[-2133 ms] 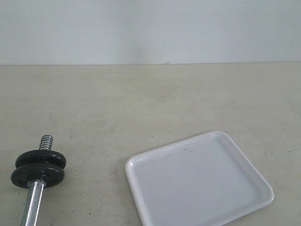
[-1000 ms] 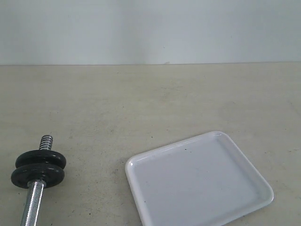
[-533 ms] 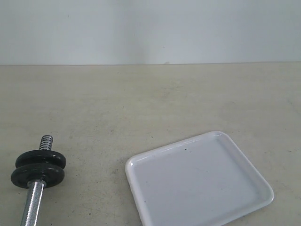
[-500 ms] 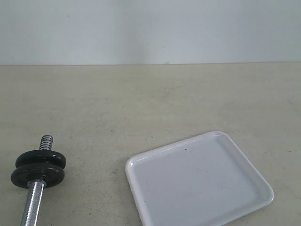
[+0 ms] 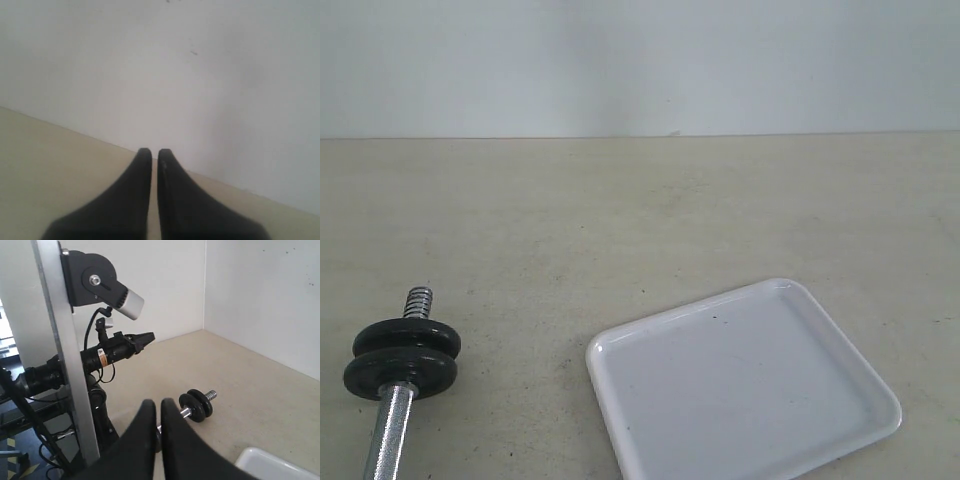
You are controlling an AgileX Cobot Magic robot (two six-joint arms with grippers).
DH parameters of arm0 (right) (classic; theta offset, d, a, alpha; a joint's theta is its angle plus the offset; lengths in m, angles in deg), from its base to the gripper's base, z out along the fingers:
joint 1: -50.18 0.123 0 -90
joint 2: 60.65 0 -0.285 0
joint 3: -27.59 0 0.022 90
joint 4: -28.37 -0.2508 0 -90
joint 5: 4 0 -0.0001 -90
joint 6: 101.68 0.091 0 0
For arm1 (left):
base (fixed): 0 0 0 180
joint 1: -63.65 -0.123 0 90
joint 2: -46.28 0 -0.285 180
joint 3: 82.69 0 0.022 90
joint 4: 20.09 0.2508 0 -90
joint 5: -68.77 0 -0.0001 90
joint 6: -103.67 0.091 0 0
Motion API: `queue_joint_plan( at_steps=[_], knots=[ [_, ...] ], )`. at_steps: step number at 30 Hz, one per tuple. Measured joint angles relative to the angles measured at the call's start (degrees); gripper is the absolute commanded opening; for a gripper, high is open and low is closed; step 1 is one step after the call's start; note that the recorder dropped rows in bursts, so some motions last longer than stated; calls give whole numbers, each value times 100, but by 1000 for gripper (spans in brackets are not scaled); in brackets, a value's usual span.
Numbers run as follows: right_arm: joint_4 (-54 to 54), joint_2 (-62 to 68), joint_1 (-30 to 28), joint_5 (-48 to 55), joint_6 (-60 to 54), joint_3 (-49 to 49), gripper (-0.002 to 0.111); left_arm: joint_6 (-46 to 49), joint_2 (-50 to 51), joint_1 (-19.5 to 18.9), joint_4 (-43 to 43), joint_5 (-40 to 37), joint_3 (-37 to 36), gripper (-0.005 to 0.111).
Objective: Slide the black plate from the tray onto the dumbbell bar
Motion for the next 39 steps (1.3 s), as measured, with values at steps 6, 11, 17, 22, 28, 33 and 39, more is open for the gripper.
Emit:
queue_joint_plan(
  at_steps=[6, 11, 17, 22, 28, 33, 39],
  knots=[
    [-5, -9, 0, -12, -335, 415, 3, 0, 0, -1009, 0, 0, 0, 4],
    [-69, 2, 0, -1085, -774, 1693, 3, 0, 0, -1455, 0, 0, 0, 4],
    [-435, 23, 0, -3327, -822, 3509, 3, 0, 0, -1524, 0, 0, 0, 4],
    [-963, 23, 0, -5229, -811, 4625, 3, 0, 0, -1534, 0, 0, 0, 4],
    [-1076, 23, 0, -5786, -789, 5356, 3, 0, 0, -1534, 0, 0, 0, 4],
    [-1089, 23, 0, -5653, -411, 5515, 3, 0, 0, -1534, 0, 0, 0, 4],
    [-1121, 23, 0, -5512, -275, 5522, 3, 0, 0, -1534, 0, 0, 0, 4]
  ],
)
